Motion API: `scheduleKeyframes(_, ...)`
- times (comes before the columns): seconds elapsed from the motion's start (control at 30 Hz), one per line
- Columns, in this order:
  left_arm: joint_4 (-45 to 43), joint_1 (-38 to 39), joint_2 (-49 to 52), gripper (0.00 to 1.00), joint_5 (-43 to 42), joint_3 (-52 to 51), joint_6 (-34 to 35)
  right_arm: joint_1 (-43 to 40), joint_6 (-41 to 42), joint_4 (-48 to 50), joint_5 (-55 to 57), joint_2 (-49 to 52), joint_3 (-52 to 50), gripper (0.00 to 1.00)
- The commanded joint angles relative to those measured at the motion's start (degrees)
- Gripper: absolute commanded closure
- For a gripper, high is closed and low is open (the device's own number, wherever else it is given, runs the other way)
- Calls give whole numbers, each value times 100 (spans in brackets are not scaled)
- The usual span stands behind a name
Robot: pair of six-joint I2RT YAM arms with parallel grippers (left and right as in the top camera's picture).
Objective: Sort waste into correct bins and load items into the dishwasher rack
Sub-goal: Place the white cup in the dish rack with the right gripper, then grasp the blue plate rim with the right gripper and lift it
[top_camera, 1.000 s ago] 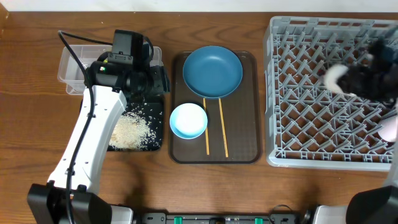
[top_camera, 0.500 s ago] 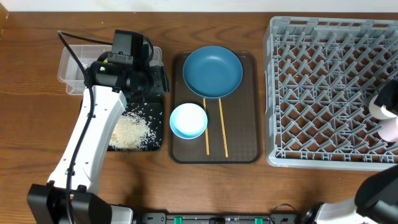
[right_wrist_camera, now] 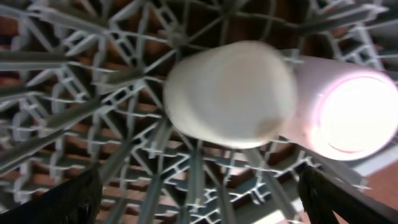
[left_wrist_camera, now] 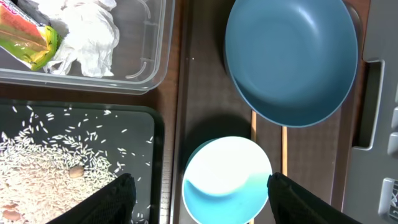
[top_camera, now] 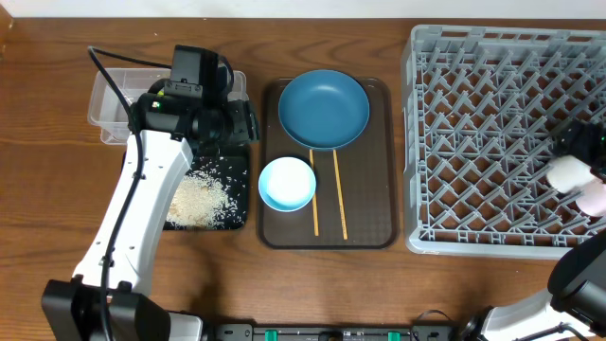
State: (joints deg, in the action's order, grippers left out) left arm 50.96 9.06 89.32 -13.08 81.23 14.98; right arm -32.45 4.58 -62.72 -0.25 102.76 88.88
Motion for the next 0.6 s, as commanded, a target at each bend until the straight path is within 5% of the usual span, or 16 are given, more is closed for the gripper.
scheduleKeyframes(0.0, 76, 0, 17, 29, 94, 11, -35, -11, 50, -35, -623, -61, 109, 1)
scheduleKeyframes(0.3, 579, 0, 22, 29, 378, 9, -35, 734, -103, 243, -1952, -817, 219, 1)
scheduleKeyframes(0.57, 791, 0, 31, 22, 378, -90, -35, 2887, -101, 1368, -2074, -957, 195, 1)
